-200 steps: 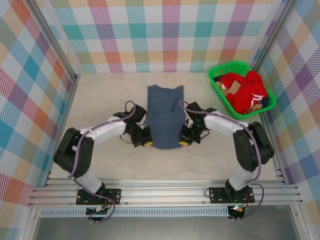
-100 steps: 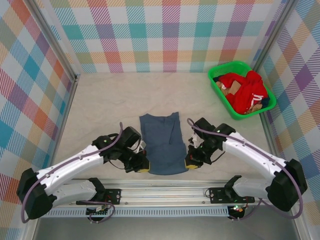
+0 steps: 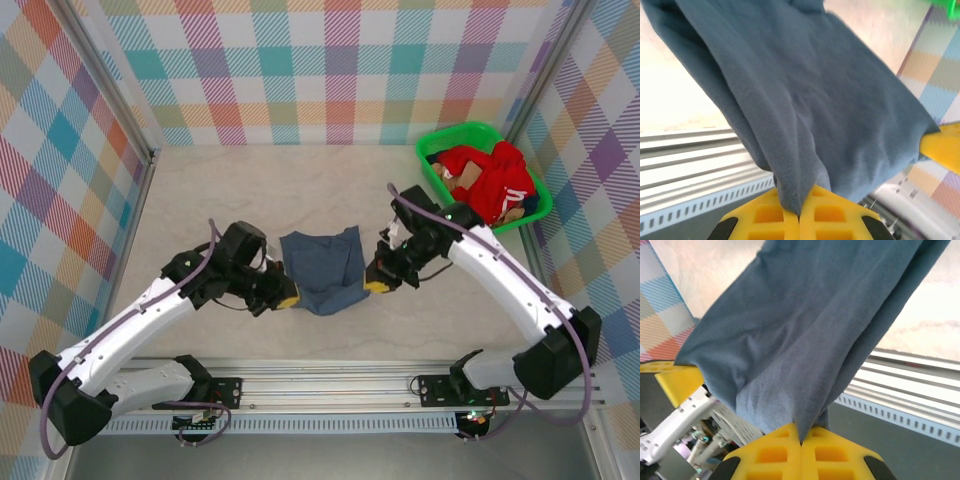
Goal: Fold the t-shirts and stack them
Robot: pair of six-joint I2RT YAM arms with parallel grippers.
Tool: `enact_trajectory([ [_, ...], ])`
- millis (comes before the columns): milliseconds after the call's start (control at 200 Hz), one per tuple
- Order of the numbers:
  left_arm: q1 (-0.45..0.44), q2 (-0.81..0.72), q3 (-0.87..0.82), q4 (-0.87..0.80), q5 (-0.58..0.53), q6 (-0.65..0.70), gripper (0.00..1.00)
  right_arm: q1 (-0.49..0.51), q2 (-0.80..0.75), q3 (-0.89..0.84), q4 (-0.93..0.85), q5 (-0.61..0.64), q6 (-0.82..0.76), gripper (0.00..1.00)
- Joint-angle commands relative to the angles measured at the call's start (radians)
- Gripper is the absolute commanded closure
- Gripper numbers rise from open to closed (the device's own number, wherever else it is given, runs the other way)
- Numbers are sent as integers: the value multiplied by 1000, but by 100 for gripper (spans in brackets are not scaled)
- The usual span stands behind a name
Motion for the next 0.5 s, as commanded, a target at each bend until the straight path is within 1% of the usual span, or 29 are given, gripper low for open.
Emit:
enact_trajectory([
  [0, 72, 41, 15, -8, 10, -60, 100, -46, 65, 49, -26, -59, -2, 100],
  [80, 125, 94, 24, 26, 38, -65, 100, -85, 130, 86, -11, -74, 6, 100],
  [235, 213, 220, 115, 34, 36, -29, 100, -134, 266, 198, 9, -56, -5, 100],
  [365, 268, 361, 216, 18, 34, 20, 100, -172, 398, 301, 25, -53, -7, 100],
  [495, 324, 528, 320, 11, 38, 86, 100, -199, 572, 409, 63, -63, 6, 100],
])
